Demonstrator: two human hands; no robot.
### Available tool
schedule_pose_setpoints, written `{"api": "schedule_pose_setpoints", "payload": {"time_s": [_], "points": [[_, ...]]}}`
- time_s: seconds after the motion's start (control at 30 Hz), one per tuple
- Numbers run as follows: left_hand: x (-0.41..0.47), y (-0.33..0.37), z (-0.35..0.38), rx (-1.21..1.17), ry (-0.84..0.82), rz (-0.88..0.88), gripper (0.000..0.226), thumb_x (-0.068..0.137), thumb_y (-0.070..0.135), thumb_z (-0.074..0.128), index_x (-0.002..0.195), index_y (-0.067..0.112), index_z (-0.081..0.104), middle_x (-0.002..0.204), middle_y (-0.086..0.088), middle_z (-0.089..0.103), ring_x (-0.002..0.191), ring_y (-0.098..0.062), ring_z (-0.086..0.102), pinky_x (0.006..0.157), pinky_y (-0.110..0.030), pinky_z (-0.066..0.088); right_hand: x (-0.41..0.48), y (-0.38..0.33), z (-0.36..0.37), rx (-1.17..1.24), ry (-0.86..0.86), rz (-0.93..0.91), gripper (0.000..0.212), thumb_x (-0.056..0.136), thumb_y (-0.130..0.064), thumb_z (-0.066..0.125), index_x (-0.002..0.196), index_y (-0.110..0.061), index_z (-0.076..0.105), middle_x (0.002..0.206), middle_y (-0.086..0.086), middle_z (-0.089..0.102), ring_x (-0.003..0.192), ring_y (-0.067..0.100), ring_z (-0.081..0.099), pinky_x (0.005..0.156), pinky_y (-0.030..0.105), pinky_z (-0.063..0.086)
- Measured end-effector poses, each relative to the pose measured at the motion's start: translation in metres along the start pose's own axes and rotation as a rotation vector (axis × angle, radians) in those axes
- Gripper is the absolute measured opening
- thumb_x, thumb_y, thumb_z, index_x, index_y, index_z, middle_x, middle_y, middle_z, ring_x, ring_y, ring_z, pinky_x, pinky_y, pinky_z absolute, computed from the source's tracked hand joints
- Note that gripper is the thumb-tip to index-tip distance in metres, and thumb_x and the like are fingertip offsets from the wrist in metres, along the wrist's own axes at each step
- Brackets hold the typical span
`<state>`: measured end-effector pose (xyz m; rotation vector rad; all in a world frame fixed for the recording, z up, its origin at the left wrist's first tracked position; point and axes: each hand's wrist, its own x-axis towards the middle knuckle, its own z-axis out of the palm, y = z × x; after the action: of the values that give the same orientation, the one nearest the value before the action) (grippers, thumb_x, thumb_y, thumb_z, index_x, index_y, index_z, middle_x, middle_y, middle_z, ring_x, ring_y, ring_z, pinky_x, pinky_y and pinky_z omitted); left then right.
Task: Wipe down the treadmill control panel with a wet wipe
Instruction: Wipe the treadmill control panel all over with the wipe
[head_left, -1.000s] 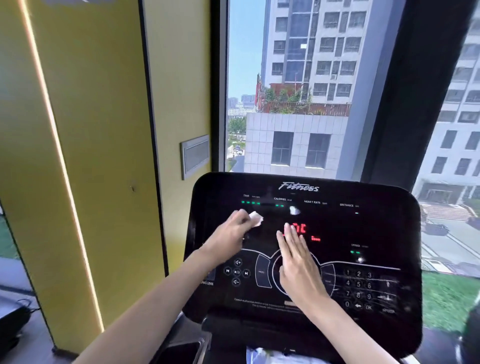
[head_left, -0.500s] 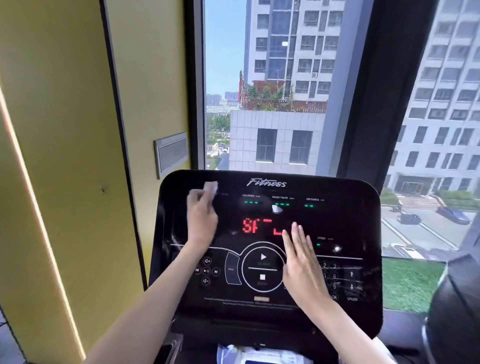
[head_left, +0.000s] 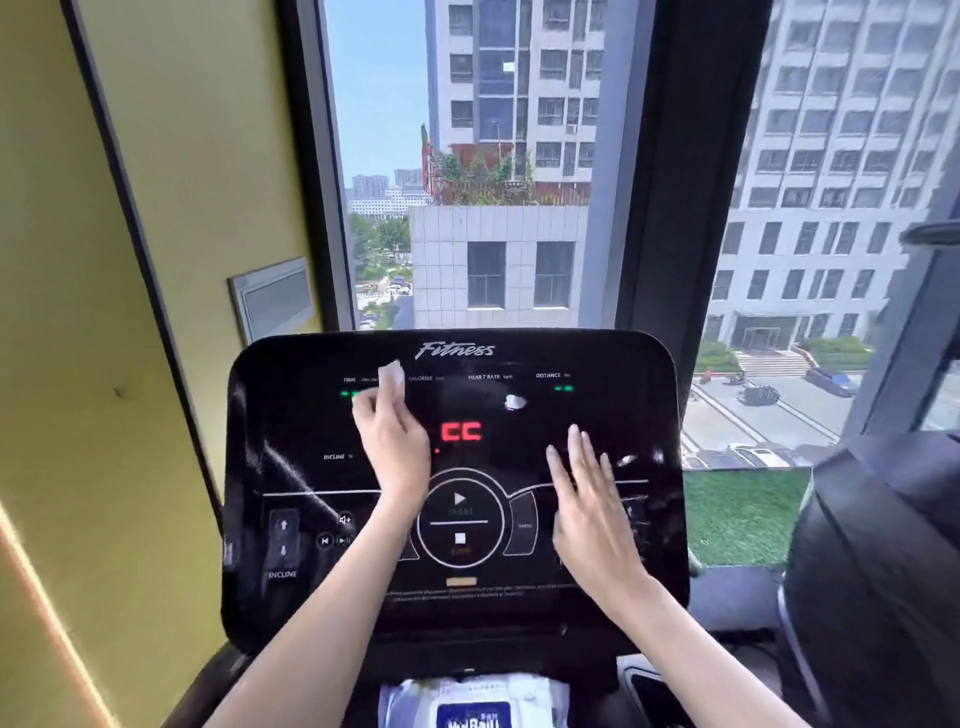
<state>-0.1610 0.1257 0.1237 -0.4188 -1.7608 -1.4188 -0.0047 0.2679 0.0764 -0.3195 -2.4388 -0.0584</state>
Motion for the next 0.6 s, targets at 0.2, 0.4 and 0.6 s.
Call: {"api": "schedule_pose_setpoints", "payload": {"time_s": [0.2, 0.4, 0.6], "points": [[-0.034, 0.057, 0.052, -0.003, -0.2, 0.071, 0.056, 0.077, -0.02, 0.044, 0.124, 0.007, 0.054, 0.097, -0.014, 0.045, 0.087, -0.021, 0.044, 0.083, -0.024, 0.039, -0.017, 0.022, -0.008, 0.016, 0.01, 0.084, 0.076, 0.067, 0.009, 0.06, 0.139, 0.0, 0.038, 0.15, 0.028, 0.018, 0.14, 0.035, 0.017, 0.11, 0.049, 0.027], [-0.066, 0.088, 0.093, -0.015, -0.505, 0.327, 0.052, 0.079, -0.017, 0.049, 0.124, 0.009, 0.057, 0.097, -0.012, 0.05, 0.089, -0.023, 0.046, 0.079, -0.014, 0.031, -0.036, 0.042, -0.015, 0.02, 0.023, 0.198, 0.075, 0.069, 0.009, 0.06, 0.139, -0.003, 0.038, 0.15, 0.024, 0.02, 0.14, 0.032, 0.018, 0.112, 0.046, 0.023], [-0.082, 0.104, 0.113, -0.023, -0.823, 0.509, 0.053, 0.074, -0.019, 0.048, 0.119, 0.007, 0.057, 0.092, -0.01, 0.046, 0.085, -0.025, 0.045, 0.079, -0.037, 0.048, -0.058, 0.046, -0.017, 0.006, 0.018, 0.242, 0.071, 0.066, 0.012, 0.06, 0.134, -0.002, 0.045, 0.146, 0.024, 0.03, 0.137, 0.034, 0.026, 0.11, 0.043, 0.02]]}}
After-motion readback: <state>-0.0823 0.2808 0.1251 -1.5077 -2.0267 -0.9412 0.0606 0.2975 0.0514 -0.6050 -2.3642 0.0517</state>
